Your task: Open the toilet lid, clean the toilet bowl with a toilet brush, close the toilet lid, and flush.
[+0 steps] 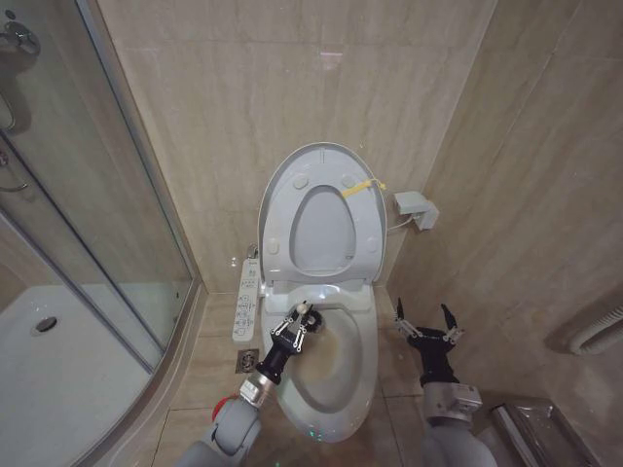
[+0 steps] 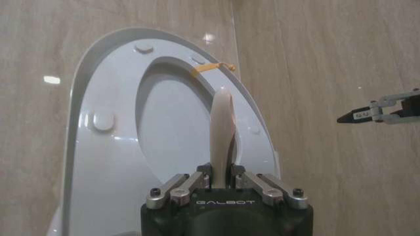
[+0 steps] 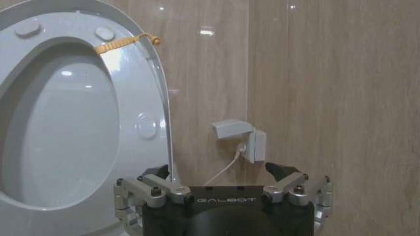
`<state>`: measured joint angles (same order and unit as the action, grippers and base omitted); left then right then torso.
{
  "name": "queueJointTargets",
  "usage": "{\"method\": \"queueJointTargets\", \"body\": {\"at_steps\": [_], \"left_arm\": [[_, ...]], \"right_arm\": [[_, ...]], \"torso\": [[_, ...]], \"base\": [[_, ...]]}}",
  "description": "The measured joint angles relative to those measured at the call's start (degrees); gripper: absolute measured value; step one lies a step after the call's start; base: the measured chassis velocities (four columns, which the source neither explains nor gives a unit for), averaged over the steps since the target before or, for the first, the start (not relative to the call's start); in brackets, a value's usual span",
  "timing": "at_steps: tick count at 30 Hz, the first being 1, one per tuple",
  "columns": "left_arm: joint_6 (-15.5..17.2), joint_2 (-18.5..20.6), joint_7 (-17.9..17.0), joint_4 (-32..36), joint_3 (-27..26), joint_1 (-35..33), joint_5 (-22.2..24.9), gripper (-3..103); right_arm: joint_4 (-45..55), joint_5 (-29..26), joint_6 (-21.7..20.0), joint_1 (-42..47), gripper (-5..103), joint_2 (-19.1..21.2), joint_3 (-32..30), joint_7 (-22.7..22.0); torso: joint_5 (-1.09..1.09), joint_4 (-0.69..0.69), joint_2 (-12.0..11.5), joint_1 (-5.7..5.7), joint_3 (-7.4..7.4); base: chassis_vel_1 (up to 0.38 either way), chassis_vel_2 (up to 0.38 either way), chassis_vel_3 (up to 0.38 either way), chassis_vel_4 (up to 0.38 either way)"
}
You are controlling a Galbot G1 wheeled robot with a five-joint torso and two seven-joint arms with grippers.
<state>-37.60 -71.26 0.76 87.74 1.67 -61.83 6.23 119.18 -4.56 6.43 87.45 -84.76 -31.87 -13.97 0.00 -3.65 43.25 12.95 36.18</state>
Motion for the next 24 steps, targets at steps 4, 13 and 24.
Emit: {"method": "queueJointTargets", "body": {"at_steps": [4, 13, 24], "left_arm": [[-1.3, -0.5, -1.3, 0.6, -1.3, -1.0, -2.0, 16], [0.4, -0.5, -4.0, 4.4, -3.3, -5.1, -3.1, 16], [2.7, -0.8, -6.9, 13.1, -5.0, -12.6, -9.0, 16]], "right_arm": [[0.0, 0.0, 0.0, 0.0, 100, 0.0, 0.0, 0.0], [0.0, 0.0, 0.0, 0.0, 100, 0.0, 0.0, 0.0], [0.0, 0.0, 0.0, 0.0, 100, 0.0, 0.0, 0.0]], "torso": [[0.0, -0.01, 0.0, 0.0, 0.0], [0.0, -0.01, 0.0, 0.0, 0.0], [-0.01, -0.01, 0.0, 0.0, 0.0]], "base": [[0.0, 0.0, 0.0, 0.0], [0.0, 0.0, 0.0, 0.0], [0.0, 0.0, 0.0, 0.0]]}}
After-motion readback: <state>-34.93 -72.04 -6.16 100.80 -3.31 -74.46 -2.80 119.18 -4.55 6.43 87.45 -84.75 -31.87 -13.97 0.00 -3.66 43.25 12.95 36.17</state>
